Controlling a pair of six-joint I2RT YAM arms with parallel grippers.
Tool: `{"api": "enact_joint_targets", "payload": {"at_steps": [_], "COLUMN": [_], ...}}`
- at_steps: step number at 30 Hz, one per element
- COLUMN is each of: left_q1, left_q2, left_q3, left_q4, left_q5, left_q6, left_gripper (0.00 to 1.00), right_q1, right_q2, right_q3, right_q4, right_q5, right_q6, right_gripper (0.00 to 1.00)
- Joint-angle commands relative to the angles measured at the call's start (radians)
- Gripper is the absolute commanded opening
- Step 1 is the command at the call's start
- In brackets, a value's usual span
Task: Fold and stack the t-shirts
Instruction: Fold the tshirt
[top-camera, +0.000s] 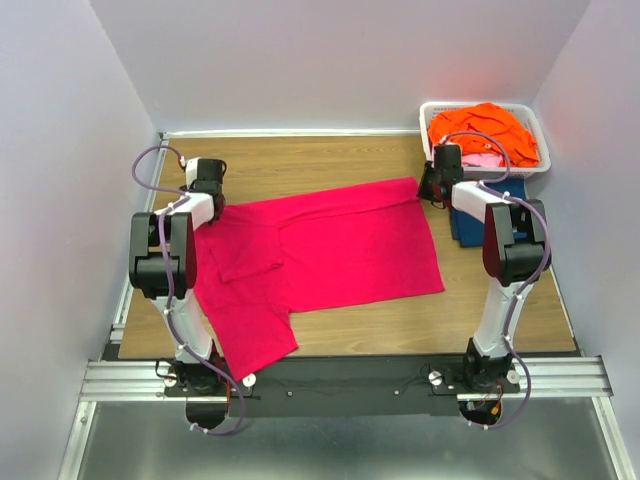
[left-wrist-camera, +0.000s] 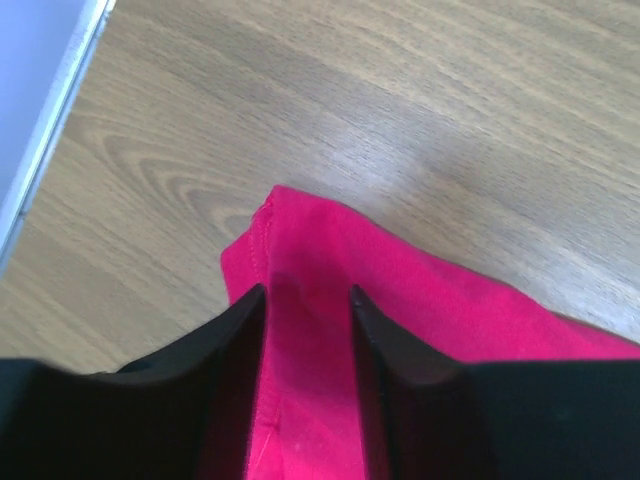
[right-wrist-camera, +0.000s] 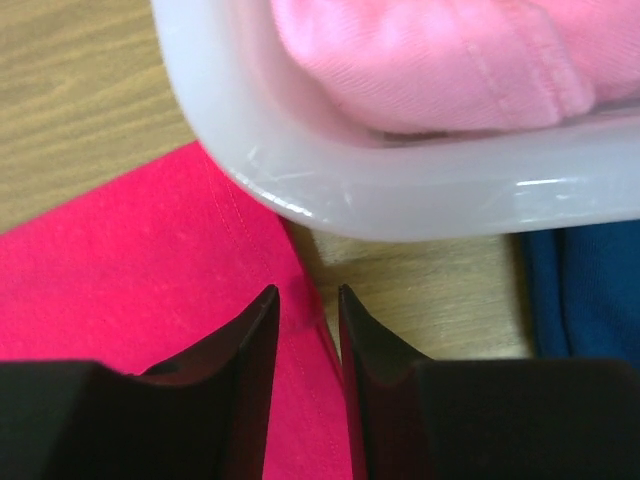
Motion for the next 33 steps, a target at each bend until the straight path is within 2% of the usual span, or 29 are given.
{"api": "enact_joint_targets", "payload": {"at_steps": [1, 4, 7, 13, 18, 24, 33], "left_q1": [-0.023, -0.037, -0.043, -0.112, -0.136, -0.136, -0.136], "left_q2": [-0.104, -0.170, -0.248, -0.350, -0.290, -0.229, -0.189], "left_q3": [0.015, 0.008, -0.008, -0.067, -0.053, -0.044, -0.088], "left_q4": [-0.022, -0.048, -0.068, -0.071, -0.067, -0.058, -0.015], "left_q5": [-0.049, -0.043, -0.029, 0.084, 0.187, 0.199, 0.218], "left_q6": [-0.003, -0.010, -0.021, -0.038, -0.037, -0.015, 0.003], "left_gripper": [0.55, 0.62, 0.62, 0.60, 0.58, 0.58, 0.58], "right_q1": [-0.002, 0.018, 0.064, 0.174, 0.327, 0.464, 0.558], "right_q2": [-0.053, -0.108, -0.157, -0.154, -0.046, 0.100, 0.263], "right_q3": [0.013, -0.005, -0.014, 0.039, 0.122, 0.208, 0.366], "right_q4": [-0.050, -0.061, -0.061, -0.057, -0.014, 0.055, 0.062], "right_q5": [-0.051, -0.073, -0.074, -0.235, -0.346, -0.364, -0.366], "right_q6": [-0.031, -0.034, -0.039, -0.051, -0.056, -0.068, -0.119], "right_gripper": [0.41, 0.44, 0.45, 0.45, 0.44, 0.44, 0.43]}}
